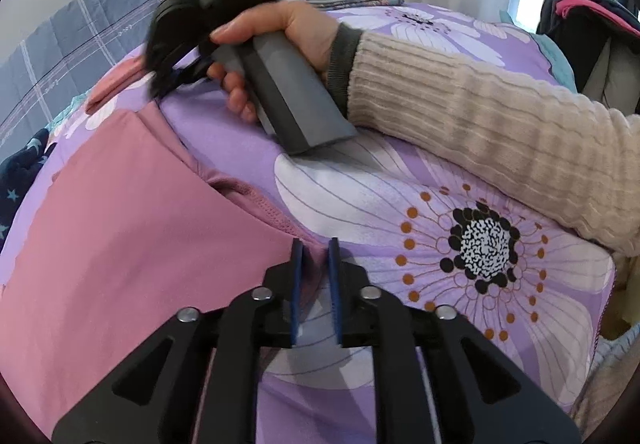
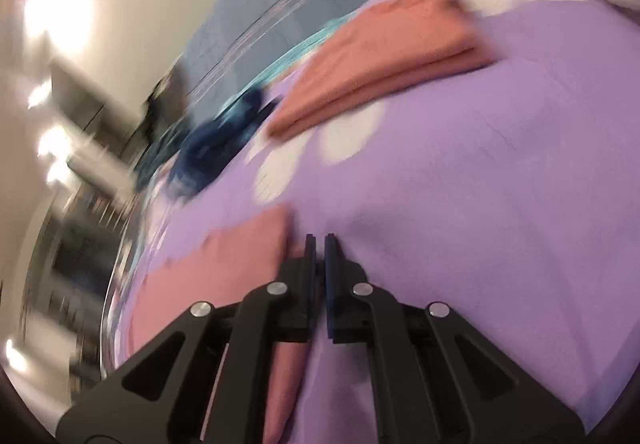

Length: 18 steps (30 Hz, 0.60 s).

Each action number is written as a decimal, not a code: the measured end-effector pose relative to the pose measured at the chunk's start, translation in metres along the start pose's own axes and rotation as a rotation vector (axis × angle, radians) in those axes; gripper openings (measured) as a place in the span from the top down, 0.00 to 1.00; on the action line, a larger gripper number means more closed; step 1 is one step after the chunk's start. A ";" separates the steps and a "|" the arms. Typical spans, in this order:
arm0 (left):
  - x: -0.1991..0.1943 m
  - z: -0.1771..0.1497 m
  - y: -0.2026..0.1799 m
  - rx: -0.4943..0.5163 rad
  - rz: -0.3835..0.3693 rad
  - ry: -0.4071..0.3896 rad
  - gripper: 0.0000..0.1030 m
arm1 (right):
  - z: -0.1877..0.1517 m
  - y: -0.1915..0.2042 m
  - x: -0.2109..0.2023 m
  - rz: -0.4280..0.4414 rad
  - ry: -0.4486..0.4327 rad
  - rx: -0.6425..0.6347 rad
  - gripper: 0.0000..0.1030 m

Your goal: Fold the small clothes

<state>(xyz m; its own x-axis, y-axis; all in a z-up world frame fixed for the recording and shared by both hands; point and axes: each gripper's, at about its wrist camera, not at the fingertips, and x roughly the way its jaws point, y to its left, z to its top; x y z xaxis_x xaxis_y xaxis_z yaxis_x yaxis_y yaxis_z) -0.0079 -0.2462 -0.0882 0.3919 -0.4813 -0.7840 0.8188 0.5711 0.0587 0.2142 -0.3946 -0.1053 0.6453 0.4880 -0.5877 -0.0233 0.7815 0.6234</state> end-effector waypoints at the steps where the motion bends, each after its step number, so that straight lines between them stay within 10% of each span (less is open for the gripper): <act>1: -0.005 0.000 0.000 -0.012 0.004 -0.012 0.82 | 0.001 -0.003 -0.016 -0.092 -0.053 0.042 0.81; 10: -0.121 -0.049 0.069 -0.314 0.071 -0.263 0.58 | -0.064 0.075 -0.105 -0.084 -0.036 -0.307 0.66; 18: -0.240 -0.188 0.164 -0.729 0.566 -0.317 0.57 | -0.193 0.225 -0.087 0.000 0.043 -0.782 0.48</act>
<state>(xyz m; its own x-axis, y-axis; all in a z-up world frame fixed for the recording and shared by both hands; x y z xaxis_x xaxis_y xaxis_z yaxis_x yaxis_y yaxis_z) -0.0461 0.0880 -0.0061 0.8292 -0.1044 -0.5491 0.0556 0.9929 -0.1048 0.0054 -0.1863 -0.0129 0.6155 0.4904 -0.6170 -0.5650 0.8203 0.0884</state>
